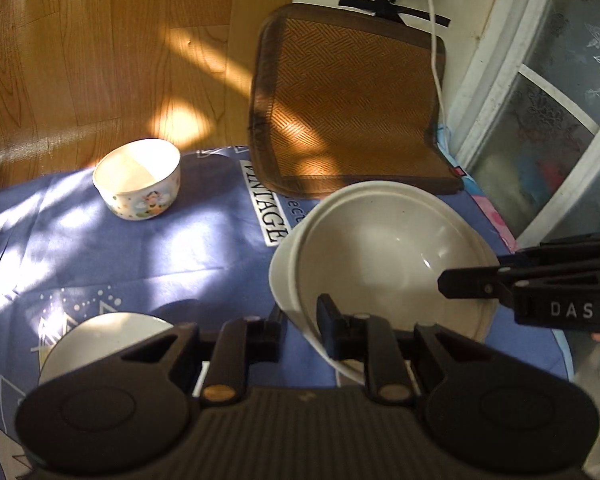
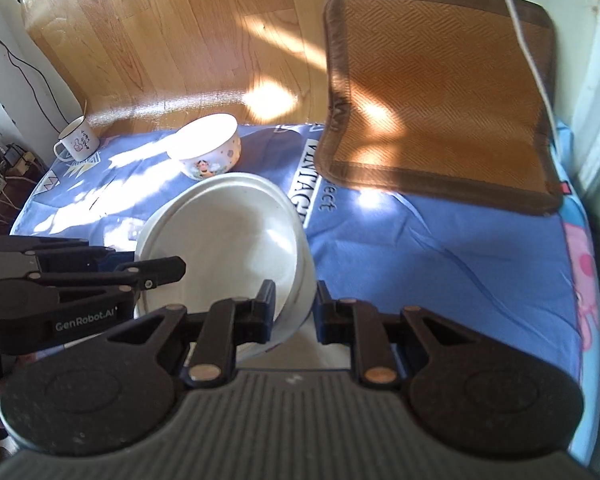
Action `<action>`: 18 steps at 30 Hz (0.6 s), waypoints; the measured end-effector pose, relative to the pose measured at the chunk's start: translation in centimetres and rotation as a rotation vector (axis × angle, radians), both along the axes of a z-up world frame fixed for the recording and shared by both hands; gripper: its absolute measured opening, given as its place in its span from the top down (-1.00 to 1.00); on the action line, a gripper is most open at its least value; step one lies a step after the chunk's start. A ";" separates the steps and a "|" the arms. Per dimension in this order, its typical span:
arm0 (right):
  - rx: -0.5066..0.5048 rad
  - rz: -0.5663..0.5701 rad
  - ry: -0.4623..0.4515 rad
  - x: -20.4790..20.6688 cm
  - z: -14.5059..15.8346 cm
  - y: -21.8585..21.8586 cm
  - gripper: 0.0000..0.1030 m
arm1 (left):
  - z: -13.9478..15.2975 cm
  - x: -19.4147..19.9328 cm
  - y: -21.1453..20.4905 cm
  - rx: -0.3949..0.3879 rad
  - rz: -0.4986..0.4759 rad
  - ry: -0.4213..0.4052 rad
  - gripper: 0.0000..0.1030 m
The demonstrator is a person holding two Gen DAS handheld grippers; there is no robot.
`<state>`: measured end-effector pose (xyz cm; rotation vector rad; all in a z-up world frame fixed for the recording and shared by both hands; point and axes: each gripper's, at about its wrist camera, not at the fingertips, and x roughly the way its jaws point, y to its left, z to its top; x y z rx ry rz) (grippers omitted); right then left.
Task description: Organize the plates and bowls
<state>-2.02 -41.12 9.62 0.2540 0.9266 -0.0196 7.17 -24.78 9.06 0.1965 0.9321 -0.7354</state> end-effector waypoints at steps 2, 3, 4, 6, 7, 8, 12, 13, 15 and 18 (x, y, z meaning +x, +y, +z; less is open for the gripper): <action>-0.003 -0.010 0.000 -1.3 -0.4 -0.1 0.56 | -0.3 -1.3 -0.3 0.008 -0.018 -0.003 0.67; -0.003 -0.015 0.002 -1.9 -0.7 -0.2 0.56 | -0.5 -1.7 -0.5 0.012 -0.024 -0.003 0.67; 0.000 -0.022 0.006 -2.3 -1.0 -0.4 0.56 | -0.9 -2.0 -0.6 0.018 -0.031 0.000 0.67; 0.006 -0.031 0.015 -2.9 -1.6 -0.6 0.56 | -1.5 -2.5 -1.0 0.028 -0.037 0.012 0.66; 0.009 -0.035 0.020 -3.1 -1.9 -0.7 0.56 | -1.9 -2.7 -1.1 0.032 -0.040 0.019 0.66; 0.011 -0.037 0.024 -3.3 -2.1 -0.7 0.56 | -2.2 -2.9 -1.3 0.036 -0.041 0.023 0.66; 0.011 -0.036 0.037 -3.4 -2.9 -0.7 0.56 | -3.2 -3.4 -1.5 0.054 -0.040 0.033 0.66; 0.011 -0.035 0.038 -3.5 -3.1 -0.7 0.56 | -3.5 -3.4 -1.6 0.060 -0.040 0.038 0.66; 0.007 -0.032 0.042 -3.5 -3.5 -0.7 0.56 | -3.9 -3.3 -1.8 0.077 -0.043 0.044 0.65; -0.056 -0.018 0.031 -4.0 -3.7 -0.2 0.47 | -4.3 -3.5 -2.2 0.106 -0.064 0.039 0.61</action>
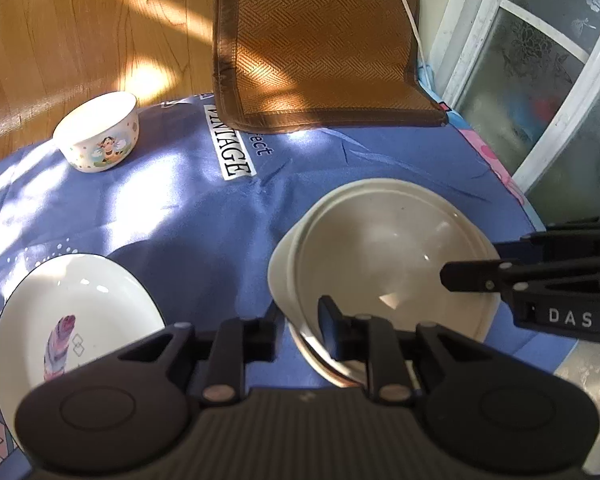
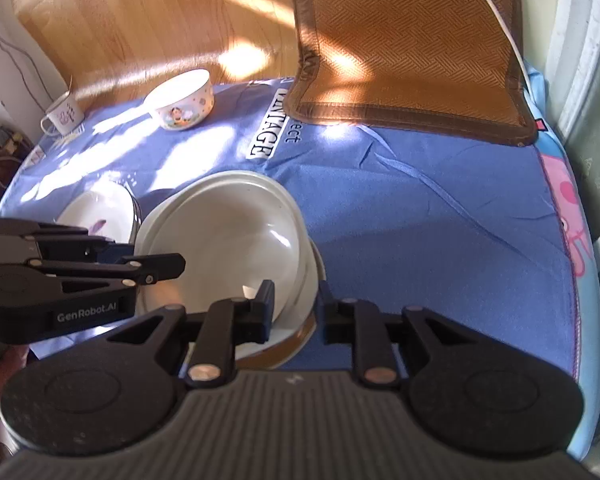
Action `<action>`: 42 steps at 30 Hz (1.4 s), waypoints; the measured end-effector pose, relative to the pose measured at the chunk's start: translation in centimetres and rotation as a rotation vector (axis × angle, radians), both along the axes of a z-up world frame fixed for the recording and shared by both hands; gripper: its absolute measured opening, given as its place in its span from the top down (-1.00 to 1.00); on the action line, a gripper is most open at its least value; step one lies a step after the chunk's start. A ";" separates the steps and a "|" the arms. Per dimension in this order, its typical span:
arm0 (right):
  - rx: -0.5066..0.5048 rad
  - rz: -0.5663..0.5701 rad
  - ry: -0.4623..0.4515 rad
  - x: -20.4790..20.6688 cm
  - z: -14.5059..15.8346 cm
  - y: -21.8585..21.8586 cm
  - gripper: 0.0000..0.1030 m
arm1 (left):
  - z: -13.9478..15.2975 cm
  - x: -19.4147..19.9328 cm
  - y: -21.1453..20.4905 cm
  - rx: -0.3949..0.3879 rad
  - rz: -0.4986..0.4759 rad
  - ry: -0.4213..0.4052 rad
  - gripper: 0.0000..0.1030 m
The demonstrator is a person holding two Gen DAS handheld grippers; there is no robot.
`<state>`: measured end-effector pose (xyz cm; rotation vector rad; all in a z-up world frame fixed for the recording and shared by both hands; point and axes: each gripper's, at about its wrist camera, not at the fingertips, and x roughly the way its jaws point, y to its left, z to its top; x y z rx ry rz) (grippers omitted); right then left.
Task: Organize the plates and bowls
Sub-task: 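Move the left tool to the floral bowl and close on its rim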
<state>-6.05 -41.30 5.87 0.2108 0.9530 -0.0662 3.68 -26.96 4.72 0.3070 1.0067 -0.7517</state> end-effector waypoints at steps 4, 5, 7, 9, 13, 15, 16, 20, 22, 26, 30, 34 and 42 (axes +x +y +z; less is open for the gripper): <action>-0.029 0.007 -0.049 -0.1 0.7 -0.2 0.24 | 0.7 -0.9 -0.1 0.000 -0.041 -0.052 0.44; -0.026 0.002 -0.057 -0.1 1.0 -0.4 0.24 | 1.1 -0.9 0.0 -0.007 -0.042 -0.055 0.43; -0.034 -0.005 -0.070 0.0 1.4 -0.7 0.24 | 2.0 -0.7 0.3 -0.027 -0.042 -0.065 0.43; -0.035 -0.014 -0.080 0.2 1.7 -0.7 0.24 | 2.7 -0.3 0.9 -0.046 -0.033 -0.074 0.43; -0.025 -0.012 -0.093 0.9 2.1 -0.4 0.24 | 4.0 1.6 3.2 -0.089 0.021 -0.071 0.43; -0.021 -0.006 -0.096 1.4 2.3 0.0 0.24 | 4.5 3.0 4.5 -0.103 0.058 -0.068 0.43; -0.023 -0.001 -0.097 1.8 2.5 0.3 0.24 | 4.7 3.7 5.3 -0.110 0.079 -0.071 0.43; -0.026 0.026 -0.102 3.7 3.3 1.4 0.24 | 5.8 7.1 8.7 -0.142 0.170 -0.096 0.43; -0.007 0.043 -0.102 5.3 3.7 2.1 0.24 | 6.0 9.2 10.3 -0.144 0.223 -0.113 0.43; 0.062 0.069 -0.074 10.1 4.2 3.5 0.24 | 5.7 13.9 13.3 -0.140 0.323 -0.140 0.43; 0.091 0.074 -0.022 16.1 4.1 5.1 0.24 | 4.4 19.3 15.5 -0.138 0.407 -0.134 0.37; 0.089 0.067 0.028 22.3 2.7 6.3 0.24 | 2.4 24.8 15.9 -0.176 0.414 -0.051 0.29; 0.067 0.042 0.088 30.6 -1.1 7.1 0.24 | -1.3 30.3 11.7 -0.154 0.366 -0.006 0.28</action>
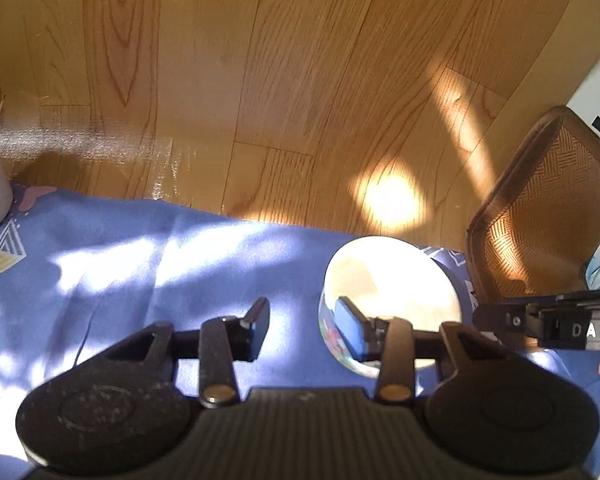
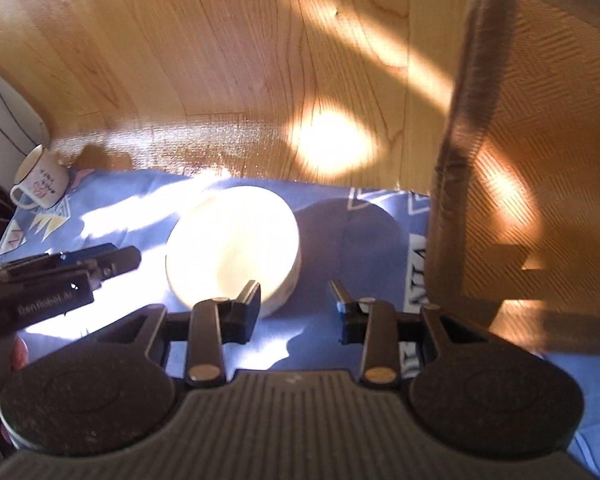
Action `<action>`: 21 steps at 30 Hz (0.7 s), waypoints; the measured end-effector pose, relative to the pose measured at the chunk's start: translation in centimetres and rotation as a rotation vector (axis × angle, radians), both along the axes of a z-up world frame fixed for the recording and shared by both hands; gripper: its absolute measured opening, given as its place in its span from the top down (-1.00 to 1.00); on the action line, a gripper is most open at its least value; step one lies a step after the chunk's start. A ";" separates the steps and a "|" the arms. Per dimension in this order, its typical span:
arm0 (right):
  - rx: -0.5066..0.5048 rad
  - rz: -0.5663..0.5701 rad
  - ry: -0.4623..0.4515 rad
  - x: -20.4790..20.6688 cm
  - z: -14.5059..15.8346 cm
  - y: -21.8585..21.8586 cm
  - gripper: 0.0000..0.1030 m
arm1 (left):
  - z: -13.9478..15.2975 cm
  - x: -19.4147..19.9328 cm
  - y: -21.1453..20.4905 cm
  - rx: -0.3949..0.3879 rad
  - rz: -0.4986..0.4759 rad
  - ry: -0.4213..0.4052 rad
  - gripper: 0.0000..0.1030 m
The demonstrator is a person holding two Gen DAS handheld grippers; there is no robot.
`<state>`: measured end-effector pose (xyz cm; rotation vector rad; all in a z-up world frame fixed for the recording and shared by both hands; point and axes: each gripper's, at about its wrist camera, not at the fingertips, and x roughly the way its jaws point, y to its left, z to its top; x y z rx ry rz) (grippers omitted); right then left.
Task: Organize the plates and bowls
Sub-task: 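Move the left tool to the floral bowl and close on its rim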
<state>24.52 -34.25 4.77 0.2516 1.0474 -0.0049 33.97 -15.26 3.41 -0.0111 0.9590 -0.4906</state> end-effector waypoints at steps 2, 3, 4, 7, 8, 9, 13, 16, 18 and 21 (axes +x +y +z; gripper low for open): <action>-0.010 0.002 0.006 1.1 -0.5 0.1 0.24 | -0.5 0.7 -0.6 0.009 -0.008 0.000 0.28; -0.014 0.004 0.008 1.5 -0.7 0.1 0.24 | -0.7 1.0 -0.8 0.015 -0.008 -0.003 0.28; -0.015 0.005 0.009 1.7 -0.9 0.1 0.24 | -0.8 1.4 -1.1 0.023 -0.009 -0.005 0.29; -0.018 -0.002 0.022 2.8 -1.6 0.0 0.24 | -1.5 2.3 -1.7 0.029 -0.010 0.008 0.33; -0.019 -0.004 0.025 3.1 -1.9 -0.1 0.24 | -1.7 2.4 -1.9 0.031 -0.014 0.012 0.33; -0.019 -0.006 0.029 3.3 -2.1 -0.1 0.25 | -2.0 2.5 -2.1 0.033 -0.014 0.015 0.35; 0.020 -0.005 0.059 3.9 -3.3 -0.1 0.76 | -3.4 2.5 -2.2 -0.016 -0.036 0.057 0.85; -0.034 0.019 0.044 3.1 -2.7 1.0 0.83 | -2.8 1.4 -2.6 0.025 -0.045 0.030 0.88; -0.050 0.035 0.034 2.4 -2.1 1.4 0.83 | -2.1 0.7 -2.3 0.026 -0.041 0.027 0.88; -0.044 0.040 0.014 0.8 -0.7 1.4 0.83 | -0.5 -0.7 -1.8 0.017 -0.043 0.010 0.88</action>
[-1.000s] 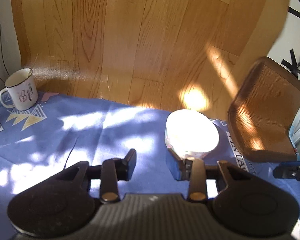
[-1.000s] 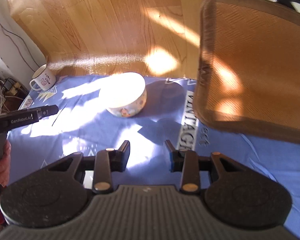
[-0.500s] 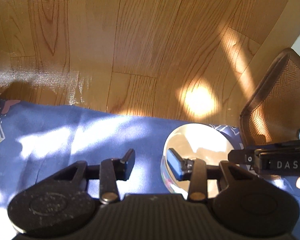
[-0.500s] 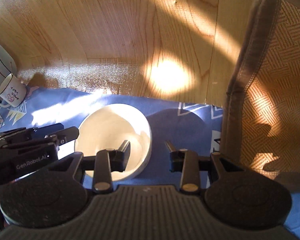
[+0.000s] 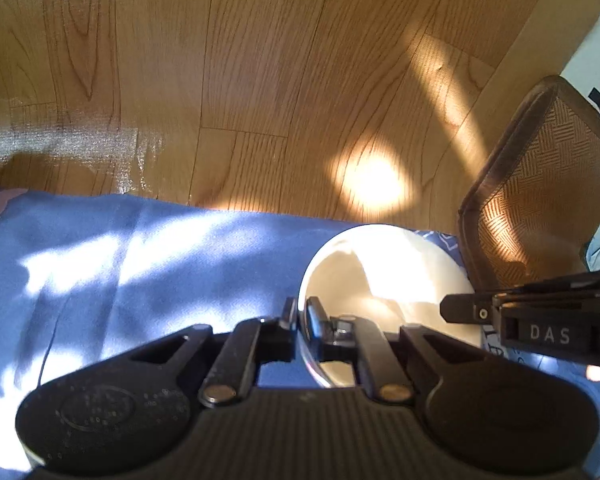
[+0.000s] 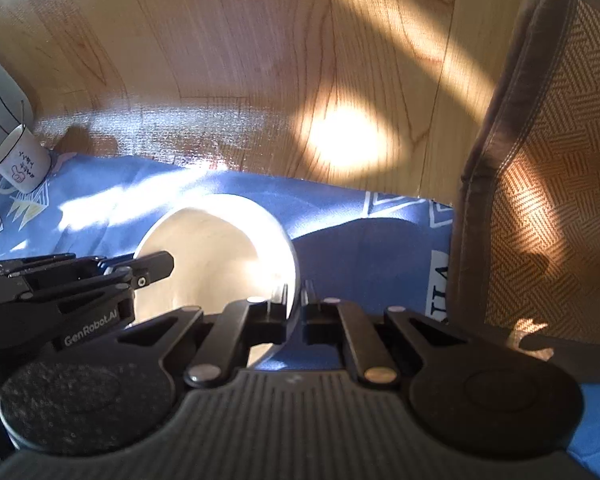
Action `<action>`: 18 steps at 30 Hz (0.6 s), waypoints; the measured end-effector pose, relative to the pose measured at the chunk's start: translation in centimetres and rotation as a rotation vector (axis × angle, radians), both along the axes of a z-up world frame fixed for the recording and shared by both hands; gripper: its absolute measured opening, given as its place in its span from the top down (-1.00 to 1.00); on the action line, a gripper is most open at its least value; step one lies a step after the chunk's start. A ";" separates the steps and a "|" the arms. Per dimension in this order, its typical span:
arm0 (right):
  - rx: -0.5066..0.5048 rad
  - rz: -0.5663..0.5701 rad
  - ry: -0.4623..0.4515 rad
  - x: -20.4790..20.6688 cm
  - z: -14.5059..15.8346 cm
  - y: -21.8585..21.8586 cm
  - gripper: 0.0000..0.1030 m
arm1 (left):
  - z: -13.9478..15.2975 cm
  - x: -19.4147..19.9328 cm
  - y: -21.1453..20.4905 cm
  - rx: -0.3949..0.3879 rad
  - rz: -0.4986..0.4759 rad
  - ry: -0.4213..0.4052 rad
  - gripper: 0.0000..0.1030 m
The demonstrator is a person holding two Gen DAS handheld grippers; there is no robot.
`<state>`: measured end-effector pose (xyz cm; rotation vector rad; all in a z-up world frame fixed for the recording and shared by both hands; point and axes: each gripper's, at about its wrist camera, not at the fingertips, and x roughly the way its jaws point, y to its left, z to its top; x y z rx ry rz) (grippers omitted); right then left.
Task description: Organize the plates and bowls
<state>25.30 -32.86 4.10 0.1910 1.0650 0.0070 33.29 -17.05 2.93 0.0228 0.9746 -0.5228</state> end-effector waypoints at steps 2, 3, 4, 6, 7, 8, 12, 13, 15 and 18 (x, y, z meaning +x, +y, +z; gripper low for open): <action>-0.007 0.005 -0.017 -1.3 1.0 0.1 0.83 | 1.1 -1.2 0.1 0.000 -0.006 -0.015 0.88; -0.012 0.008 -0.026 -2.0 1.6 0.1 0.83 | 1.6 -1.8 0.2 0.002 -0.010 -0.023 0.88; -0.016 0.009 -0.033 -2.8 2.1 0.0 0.83 | 2.3 -2.6 -0.1 0.004 -0.017 -0.030 0.88; -0.023 0.009 -0.051 -4.5 3.2 -0.2 0.83 | 3.4 -4.3 -0.3 0.008 -0.032 -0.044 0.88; -0.027 0.008 -0.060 -5.6 3.7 -0.4 0.83 | 4.1 -5.5 -0.6 0.011 -0.044 -0.055 0.88; -0.031 0.007 -0.070 -6.8 4.2 -0.6 0.83 | 4.6 -6.5 -0.8 0.013 -0.056 -0.065 0.87; -0.047 -0.003 -0.103 -11.6 6.1 -1.5 0.82 | 6.7 -11.4 -1.8 0.008 -0.108 -0.092 0.87; -0.049 -0.009 -0.110 -13.0 6.5 -1.7 0.82 | 7.1 -12.6 -2.2 0.006 -0.121 -0.097 0.87; -0.058 -0.022 -0.122 -15.6 7.2 -2.3 0.82 | 7.8 -14.9 -3.0 0.001 -0.148 -0.107 0.86; -0.073 -0.046 -0.136 -19.5 8.0 -3.2 0.82 | 8.6 -18.6 -4.4 -0.007 -0.190 -0.118 0.86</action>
